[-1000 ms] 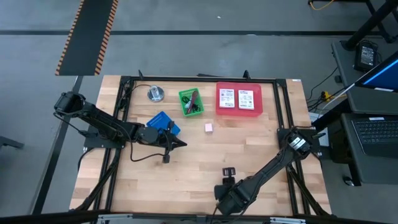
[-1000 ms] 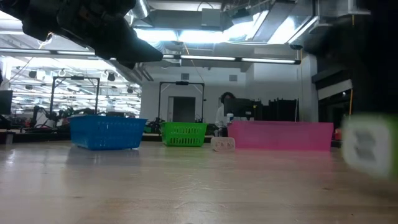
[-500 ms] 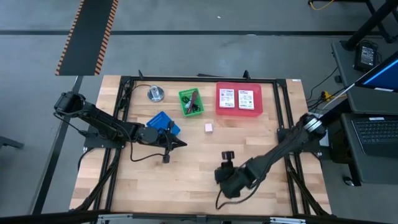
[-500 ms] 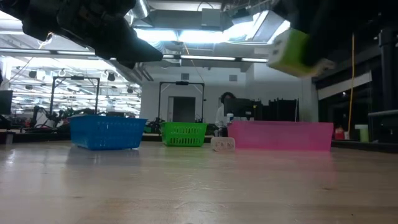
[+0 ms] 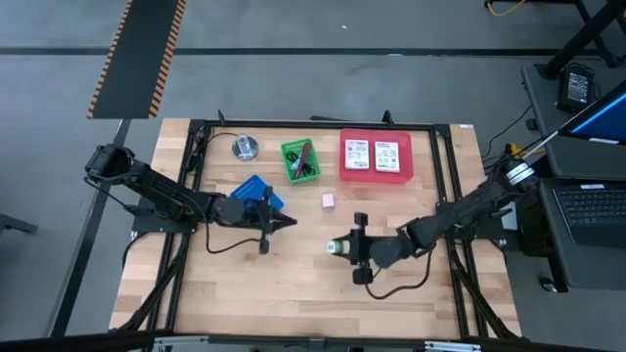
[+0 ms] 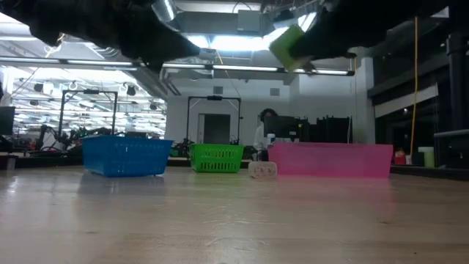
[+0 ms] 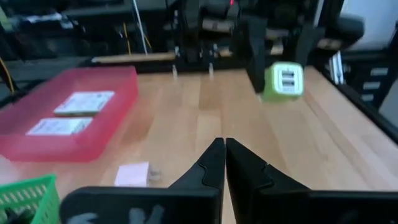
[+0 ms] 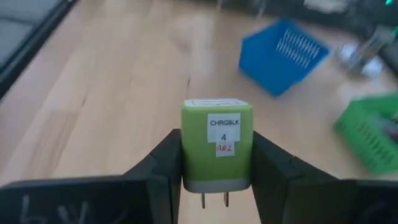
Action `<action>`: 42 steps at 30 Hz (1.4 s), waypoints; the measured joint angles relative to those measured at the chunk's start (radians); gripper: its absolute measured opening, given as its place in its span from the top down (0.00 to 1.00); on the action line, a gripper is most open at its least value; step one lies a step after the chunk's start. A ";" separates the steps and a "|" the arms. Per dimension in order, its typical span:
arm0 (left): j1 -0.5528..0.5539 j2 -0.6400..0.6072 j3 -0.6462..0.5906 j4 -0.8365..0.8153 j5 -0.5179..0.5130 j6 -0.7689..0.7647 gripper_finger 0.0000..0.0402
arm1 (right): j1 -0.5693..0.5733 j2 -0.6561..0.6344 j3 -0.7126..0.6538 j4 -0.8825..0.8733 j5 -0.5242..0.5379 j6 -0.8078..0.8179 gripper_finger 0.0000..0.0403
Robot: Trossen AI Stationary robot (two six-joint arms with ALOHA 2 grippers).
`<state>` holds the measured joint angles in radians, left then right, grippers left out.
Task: Pick and place items into bin
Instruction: Put the green charger adapter into the blue bin
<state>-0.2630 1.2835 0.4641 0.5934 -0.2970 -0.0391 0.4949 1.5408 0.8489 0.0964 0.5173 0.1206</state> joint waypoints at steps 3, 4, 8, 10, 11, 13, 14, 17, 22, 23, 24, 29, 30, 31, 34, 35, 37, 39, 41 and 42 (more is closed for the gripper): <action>0.005 0.000 0.000 0.055 0.000 0.012 0.93 | -0.037 -0.002 -0.054 0.168 -0.003 -0.113 0.70; 0.005 0.000 0.000 0.067 0.000 0.026 0.91 | -0.051 -0.002 -0.067 0.217 -0.002 -0.147 0.70; 0.005 0.000 0.000 0.093 0.000 0.075 0.80 | -0.101 -0.002 -0.088 0.325 -0.003 -0.215 0.70; 0.005 0.000 0.000 0.094 0.001 0.088 0.74 | -0.124 -0.002 -0.088 0.366 -0.023 -0.241 0.70; 0.005 0.000 0.000 0.096 0.000 0.090 0.71 | -0.136 -0.002 -0.088 0.389 -0.047 -0.255 0.70; 0.005 0.000 0.000 0.111 -0.004 0.090 0.65 | -0.161 -0.002 -0.088 0.427 -0.104 -0.266 0.70; 0.005 0.000 0.000 0.124 -0.010 0.091 0.62 | -0.172 -0.002 -0.088 0.440 -0.126 -0.276 0.70; 0.005 0.000 0.000 0.169 -0.026 0.114 0.55 | -0.204 -0.002 -0.088 0.460 -0.149 -0.289 0.70; 0.005 0.000 0.012 0.212 -0.025 0.140 0.49 | -0.251 -0.002 -0.088 0.477 -0.154 -0.290 0.70; 0.005 0.000 0.019 0.212 -0.025 0.140 0.48 | -0.259 -0.002 -0.088 0.489 -0.157 -0.293 0.70; 0.007 0.000 0.024 0.213 -0.025 0.143 0.48 | -0.268 -0.002 -0.088 0.501 -0.168 -0.307 0.70; 0.029 0.021 0.044 0.211 -0.024 0.192 0.48 | -0.308 -0.001 -0.088 0.575 -0.267 -0.340 0.70; 0.035 0.027 0.050 0.211 -0.024 0.195 0.48 | -0.315 -0.001 -0.088 0.577 -0.278 -0.340 0.70; 0.041 0.033 0.056 0.211 -0.023 0.195 0.48 | -0.322 -0.001 -0.088 0.576 -0.280 -0.342 0.70; 0.064 0.048 0.076 0.211 -0.023 0.204 0.48 | -0.340 -0.001 -0.088 0.576 -0.284 -0.342 0.70; 0.070 0.051 0.082 0.211 -0.024 0.215 0.48 | -0.343 -0.001 -0.088 0.576 -0.284 -0.342 0.70; 0.084 0.055 0.092 0.212 -0.023 0.221 0.48 | -0.344 -0.001 -0.088 0.576 -0.284 -0.342 0.70; 0.096 0.057 0.096 0.211 -0.011 0.220 0.48 | -0.345 -0.001 -0.088 0.578 -0.285 -0.356 0.70; 0.108 0.057 0.097 0.211 0.017 0.216 0.48 | -0.346 -0.001 -0.088 0.578 -0.300 -0.366 0.70; 0.114 0.057 0.097 0.211 0.034 0.207 0.48 | -0.347 -0.001 -0.088 0.579 -0.307 -0.366 0.70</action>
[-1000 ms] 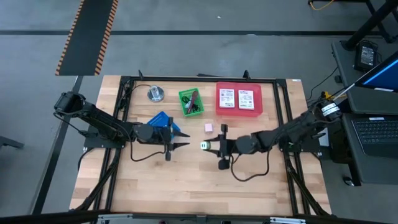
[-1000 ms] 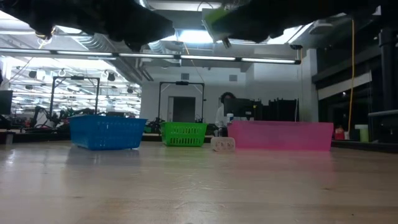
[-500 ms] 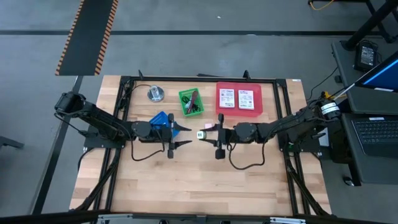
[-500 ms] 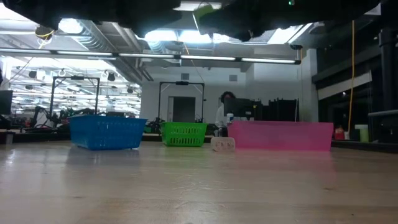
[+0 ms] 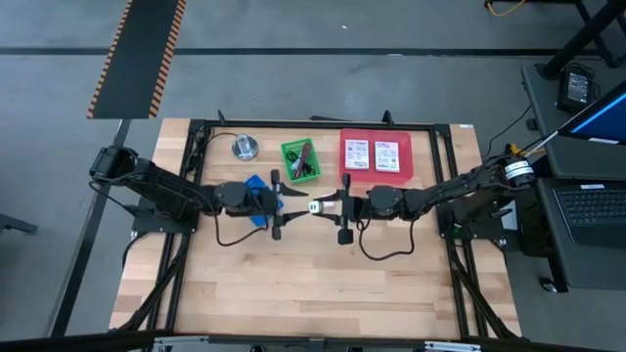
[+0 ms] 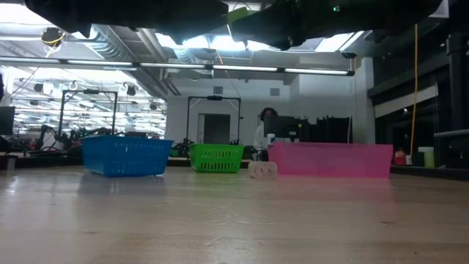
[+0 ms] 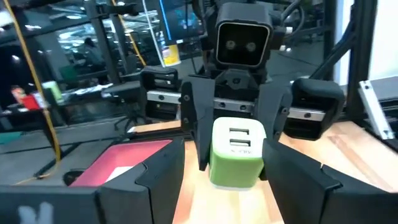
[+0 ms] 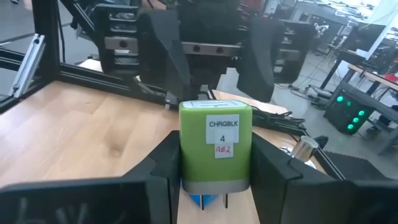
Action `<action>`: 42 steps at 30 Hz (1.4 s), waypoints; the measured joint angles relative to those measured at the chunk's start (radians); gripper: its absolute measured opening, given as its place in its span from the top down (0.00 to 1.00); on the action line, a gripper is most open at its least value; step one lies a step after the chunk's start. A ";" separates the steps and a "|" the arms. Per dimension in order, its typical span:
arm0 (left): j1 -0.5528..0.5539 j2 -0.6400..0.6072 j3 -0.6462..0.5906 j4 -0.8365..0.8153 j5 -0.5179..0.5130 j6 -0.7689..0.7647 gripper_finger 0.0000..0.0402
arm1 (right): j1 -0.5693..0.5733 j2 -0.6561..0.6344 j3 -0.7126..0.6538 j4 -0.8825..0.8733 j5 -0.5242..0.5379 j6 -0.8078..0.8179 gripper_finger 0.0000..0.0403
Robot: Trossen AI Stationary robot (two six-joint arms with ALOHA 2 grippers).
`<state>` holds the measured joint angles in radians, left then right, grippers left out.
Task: Pick and place items into bin
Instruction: Put the green charger adapter into the blue bin
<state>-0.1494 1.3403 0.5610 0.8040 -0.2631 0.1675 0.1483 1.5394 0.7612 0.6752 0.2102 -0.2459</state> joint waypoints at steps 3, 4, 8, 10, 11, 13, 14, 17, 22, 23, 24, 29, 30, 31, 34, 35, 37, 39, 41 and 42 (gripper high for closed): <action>0.017 0.000 0.001 -0.022 0.050 -0.054 0.48 | -0.001 0.000 0.000 -0.003 -0.004 -0.003 0.70; 0.021 0.000 0.002 -0.033 0.071 -0.067 0.48 | -0.001 0.001 0.000 -0.005 -0.004 -0.004 0.70; 0.033 0.002 0.001 -0.067 0.113 -0.084 0.48 | -0.001 0.001 0.000 0.010 -0.004 -0.009 0.70; 0.039 0.002 0.001 -0.057 0.114 -0.084 0.48 | -0.001 0.000 0.001 0.008 -0.003 -0.009 0.70; 0.043 0.002 0.001 -0.055 0.113 -0.084 0.48 | -0.001 0.000 0.001 0.004 -0.003 -0.009 0.70; 0.049 0.002 0.001 -0.062 0.113 -0.079 0.48 | -0.001 0.000 0.001 0.004 -0.002 -0.009 0.70; 0.051 0.002 0.001 -0.065 0.114 -0.079 0.48 | -0.001 0.000 0.001 0.004 -0.002 -0.009 0.70; 0.060 0.002 0.001 -0.070 0.128 -0.103 0.48 | -0.002 0.000 0.001 0.004 -0.002 -0.008 0.70; 0.067 0.002 0.001 -0.068 0.131 -0.110 0.48 | -0.002 0.000 0.001 0.009 0.000 -0.015 0.70; 0.067 0.002 0.004 -0.071 0.131 -0.109 0.48 | -0.002 0.000 0.001 0.009 0.000 -0.016 0.70; 0.067 0.002 0.009 -0.075 0.131 -0.103 0.48 | -0.002 0.000 0.001 0.010 0.000 -0.016 0.70; 0.050 0.002 0.042 -0.074 0.126 -0.027 0.48 | -0.002 0.000 0.001 0.007 -0.002 -0.020 0.70; 0.046 0.002 0.046 -0.075 0.126 -0.018 0.48 | -0.002 0.000 0.001 0.006 -0.002 -0.020 0.70; 0.043 0.002 0.049 -0.075 0.124 -0.011 0.48 | -0.002 0.000 0.001 0.007 -0.003 -0.021 0.70; 0.039 0.011 0.058 -0.077 0.124 -0.006 0.48 | -0.002 0.000 0.001 0.007 -0.004 -0.021 0.70; 0.039 0.020 0.061 -0.079 0.124 -0.006 0.48 | -0.002 0.000 0.001 0.008 -0.004 -0.021 0.70; 0.040 0.048 0.068 -0.081 0.123 -0.006 0.48 | -0.002 0.000 0.001 0.007 -0.004 -0.020 0.70; 0.041 0.081 0.082 -0.076 0.123 -0.003 0.48 | -0.001 0.002 -0.002 -0.001 -0.003 -0.021 0.70; 0.040 0.110 0.098 -0.074 0.122 0.020 0.48 | -0.001 0.002 -0.004 -0.012 -0.003 -0.022 0.70; 0.040 0.121 0.107 -0.075 0.122 0.036 0.48 | 0.000 0.002 -0.005 -0.017 -0.003 -0.022 0.70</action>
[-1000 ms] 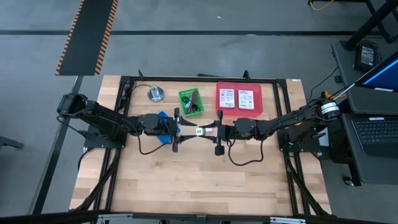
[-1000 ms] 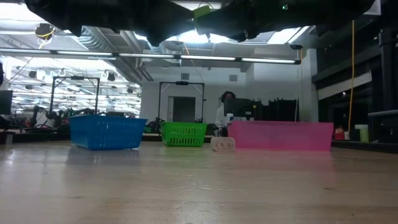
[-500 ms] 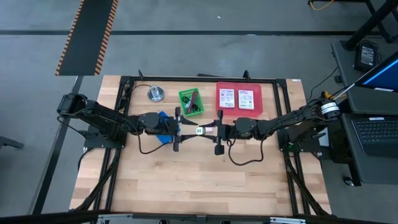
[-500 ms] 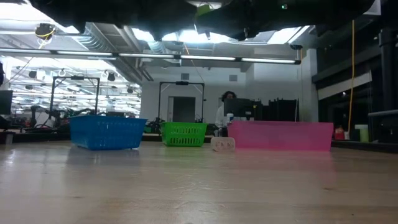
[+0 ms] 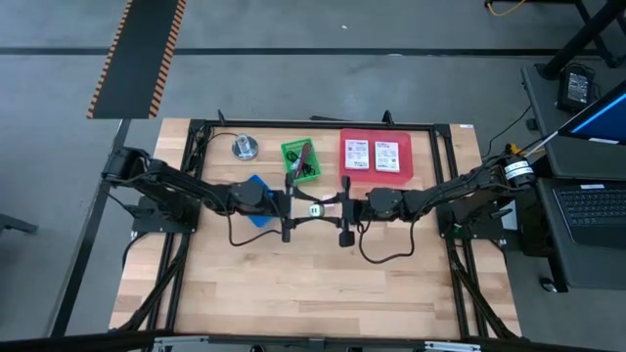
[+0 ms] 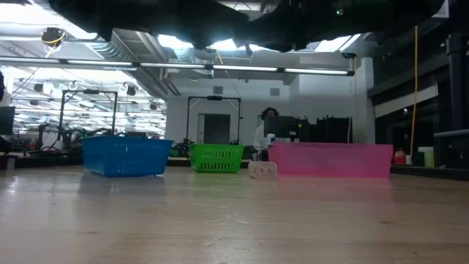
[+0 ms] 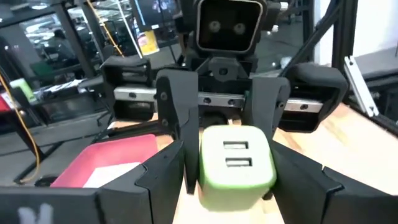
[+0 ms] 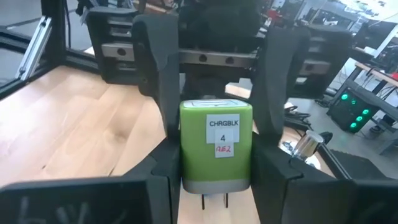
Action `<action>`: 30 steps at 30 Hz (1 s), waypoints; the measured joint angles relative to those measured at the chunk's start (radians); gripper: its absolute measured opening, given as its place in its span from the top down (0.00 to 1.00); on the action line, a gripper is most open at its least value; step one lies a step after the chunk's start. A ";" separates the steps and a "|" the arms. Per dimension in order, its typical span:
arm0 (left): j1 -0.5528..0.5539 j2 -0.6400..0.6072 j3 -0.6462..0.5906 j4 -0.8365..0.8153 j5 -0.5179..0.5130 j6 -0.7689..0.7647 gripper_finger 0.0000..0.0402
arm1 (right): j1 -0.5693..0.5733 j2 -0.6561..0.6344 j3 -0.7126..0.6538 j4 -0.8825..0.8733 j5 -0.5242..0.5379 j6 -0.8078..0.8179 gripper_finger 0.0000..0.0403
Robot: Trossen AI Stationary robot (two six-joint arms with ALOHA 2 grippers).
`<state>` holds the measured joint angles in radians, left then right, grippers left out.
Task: Pick and place items into bin
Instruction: Put the green charger adapter into the blue bin
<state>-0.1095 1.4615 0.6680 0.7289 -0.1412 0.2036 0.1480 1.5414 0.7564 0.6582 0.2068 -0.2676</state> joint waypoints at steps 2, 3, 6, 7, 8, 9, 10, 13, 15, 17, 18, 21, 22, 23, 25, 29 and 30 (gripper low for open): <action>-0.001 0.012 0.016 -0.005 -0.003 0.037 0.48 | 0.001 0.000 0.000 -0.007 -0.001 -0.001 0.70; 0.000 0.013 0.024 -0.005 -0.003 0.051 0.48 | 0.000 0.000 0.000 -0.006 -0.001 0.000 0.70; 0.000 0.011 0.033 -0.004 -0.002 0.069 0.48 | -0.001 0.000 0.003 0.004 0.000 0.001 0.70; 0.000 0.009 0.033 -0.004 -0.002 0.069 0.48 | -0.001 0.000 0.004 0.006 0.000 0.000 0.70; 0.000 0.009 0.033 -0.003 -0.002 0.065 0.48 | -0.001 0.000 0.004 0.008 0.000 0.000 0.70; 0.000 0.009 0.033 -0.004 -0.002 0.059 0.48 | -0.001 0.000 0.004 0.009 0.000 0.000 0.70; 0.000 0.009 0.033 -0.005 -0.001 0.053 0.48 | -0.001 0.000 0.004 0.011 0.000 0.000 0.70; -0.003 0.008 0.033 -0.013 -0.002 0.050 0.48 | -0.001 0.000 0.004 0.013 0.001 0.000 0.70; -0.012 0.008 0.033 -0.013 -0.021 0.067 0.48 | -0.001 0.000 0.004 0.013 0.001 -0.003 0.70; -0.024 0.007 0.033 -0.013 -0.053 0.103 0.48 | -0.001 0.000 0.004 0.018 0.001 -0.003 0.70; -0.030 0.007 0.033 -0.014 -0.068 0.115 0.48 | -0.001 0.000 0.004 0.020 0.001 -0.003 0.70; -0.045 0.006 0.033 -0.014 -0.093 0.139 0.48 | -0.001 0.000 0.004 0.035 0.001 -0.004 0.70; -0.049 0.006 0.034 -0.014 -0.100 0.147 0.48 | -0.001 0.000 0.004 0.038 0.000 -0.004 0.70; -0.054 0.006 0.034 -0.013 -0.112 0.156 0.48 | -0.001 0.000 0.004 0.040 0.000 -0.004 0.70; -0.061 0.006 0.034 -0.013 -0.141 0.165 0.48 | -0.001 0.000 0.004 0.044 0.001 -0.004 0.70; -0.067 0.006 0.034 -0.013 -0.159 0.165 0.48 | -0.001 0.000 0.004 0.053 0.002 -0.004 0.70; -0.067 0.006 0.034 -0.013 -0.159 0.165 0.49 | -0.001 0.000 0.004 0.055 0.002 -0.004 0.70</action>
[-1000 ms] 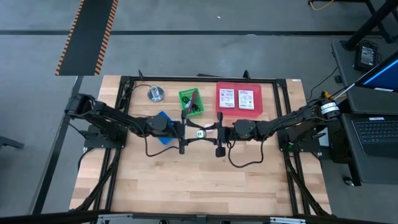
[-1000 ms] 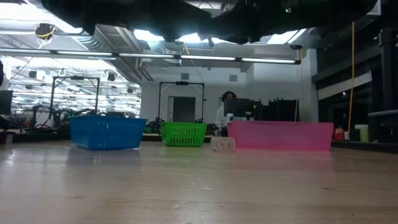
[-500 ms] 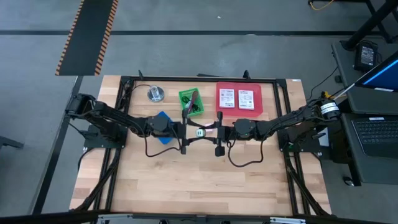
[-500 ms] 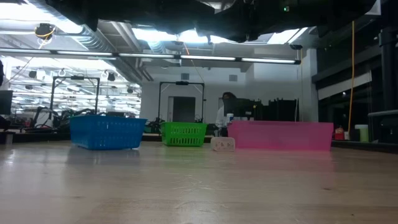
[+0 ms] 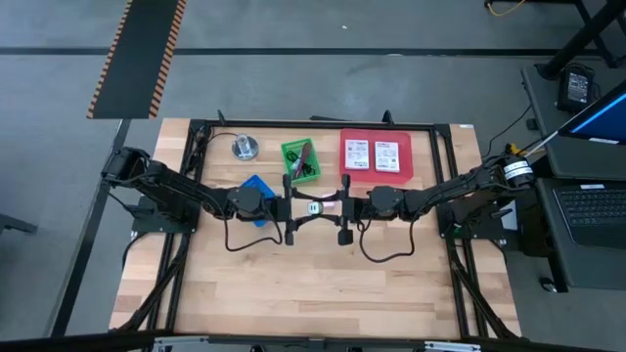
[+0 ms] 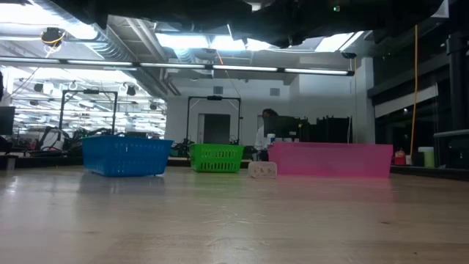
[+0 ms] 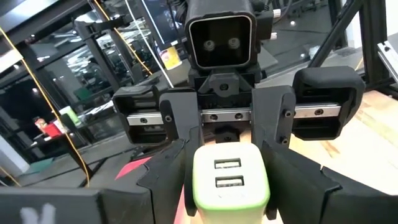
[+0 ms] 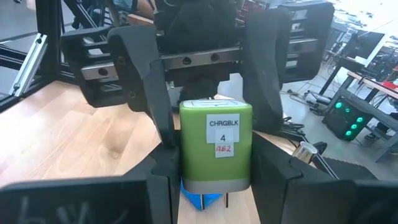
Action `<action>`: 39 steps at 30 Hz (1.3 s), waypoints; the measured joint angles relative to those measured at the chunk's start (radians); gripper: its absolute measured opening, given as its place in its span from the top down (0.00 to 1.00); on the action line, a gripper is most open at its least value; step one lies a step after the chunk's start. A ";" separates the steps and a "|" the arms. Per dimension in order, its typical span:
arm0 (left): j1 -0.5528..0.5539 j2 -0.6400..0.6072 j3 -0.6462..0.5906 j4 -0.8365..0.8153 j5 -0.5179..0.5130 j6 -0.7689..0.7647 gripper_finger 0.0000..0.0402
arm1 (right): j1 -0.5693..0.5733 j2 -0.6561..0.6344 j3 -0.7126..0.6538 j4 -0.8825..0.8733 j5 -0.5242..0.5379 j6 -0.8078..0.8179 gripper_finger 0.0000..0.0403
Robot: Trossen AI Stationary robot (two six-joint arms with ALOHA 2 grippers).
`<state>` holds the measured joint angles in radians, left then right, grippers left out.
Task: Pick and place items into bin
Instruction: Put the green charger adapter into the blue bin
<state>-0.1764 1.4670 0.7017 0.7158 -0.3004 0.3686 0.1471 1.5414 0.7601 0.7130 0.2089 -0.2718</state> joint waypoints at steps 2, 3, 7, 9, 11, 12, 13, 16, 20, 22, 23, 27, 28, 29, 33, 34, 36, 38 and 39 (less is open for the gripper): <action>0.000 0.000 0.000 0.000 0.000 0.000 0.51 | 0.000 0.000 0.000 0.002 0.001 0.000 0.70; 0.000 0.000 0.000 -0.001 0.000 -0.001 0.53 | 0.000 0.000 0.000 0.003 0.001 0.000 0.70; 0.000 0.000 0.000 -0.002 0.000 -0.014 0.62 | 0.000 0.000 0.000 0.008 0.001 0.000 0.70; 0.000 0.000 -0.001 0.000 -0.001 -0.015 0.64 | 0.000 0.000 0.000 0.009 0.001 -0.001 0.70; 0.000 0.000 -0.001 0.000 0.003 -0.015 0.64 | 0.000 0.000 0.000 0.008 0.001 -0.001 0.70; 0.000 0.001 -0.001 0.000 0.006 -0.015 0.64 | 0.000 0.000 0.000 0.008 0.001 -0.001 0.70; 0.000 0.001 -0.002 0.000 0.007 -0.015 0.64 | 0.000 0.000 0.000 0.008 0.001 -0.001 0.70; 0.000 0.001 -0.002 0.000 0.010 -0.015 0.64 | 0.000 0.000 0.000 0.008 0.001 0.000 0.70; 0.000 -0.005 -0.002 -0.001 0.012 -0.016 0.64 | 0.000 0.000 0.000 0.009 0.000 0.000 0.69; 0.000 -0.016 -0.002 -0.009 0.016 -0.022 0.64 | 0.000 0.000 0.000 0.013 -0.001 0.001 0.66; 0.000 -0.023 -0.002 -0.014 0.018 -0.022 0.64 | 0.000 0.000 0.002 0.016 -0.001 0.002 0.64; 0.000 -0.064 -0.004 -0.063 0.027 -0.031 0.64 | 0.000 0.000 0.004 0.024 0.000 0.003 0.58; 0.000 -0.075 -0.004 -0.083 0.031 -0.035 0.64 | 0.000 0.000 0.004 0.024 0.000 0.003 0.57; 0.000 -0.087 -0.004 -0.103 0.030 -0.041 0.64 | 0.000 0.000 0.004 0.024 0.000 0.003 0.56; 0.000 -0.133 -0.005 -0.175 0.029 -0.067 0.64 | 0.000 -0.003 0.005 0.025 0.002 0.002 0.54; 0.000 -0.143 -0.006 -0.192 0.029 -0.068 0.64 | 0.000 -0.004 0.005 0.025 0.002 0.002 0.54; 0.000 -0.167 -0.006 -0.235 0.027 -0.068 0.64 | 0.000 -0.004 0.005 0.025 0.003 0.001 0.54; 0.000 -0.188 -0.007 -0.290 0.002 -0.069 0.64 | 0.000 -0.006 0.005 0.025 0.005 0.001 0.54; 0.000 -0.198 -0.007 -0.317 -0.019 -0.069 0.64 | 0.000 -0.009 0.006 0.024 0.015 0.001 0.54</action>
<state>-0.1768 1.2689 0.6945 0.3988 -0.3190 0.2997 0.1471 1.5322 0.7658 0.7368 0.2234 -0.2707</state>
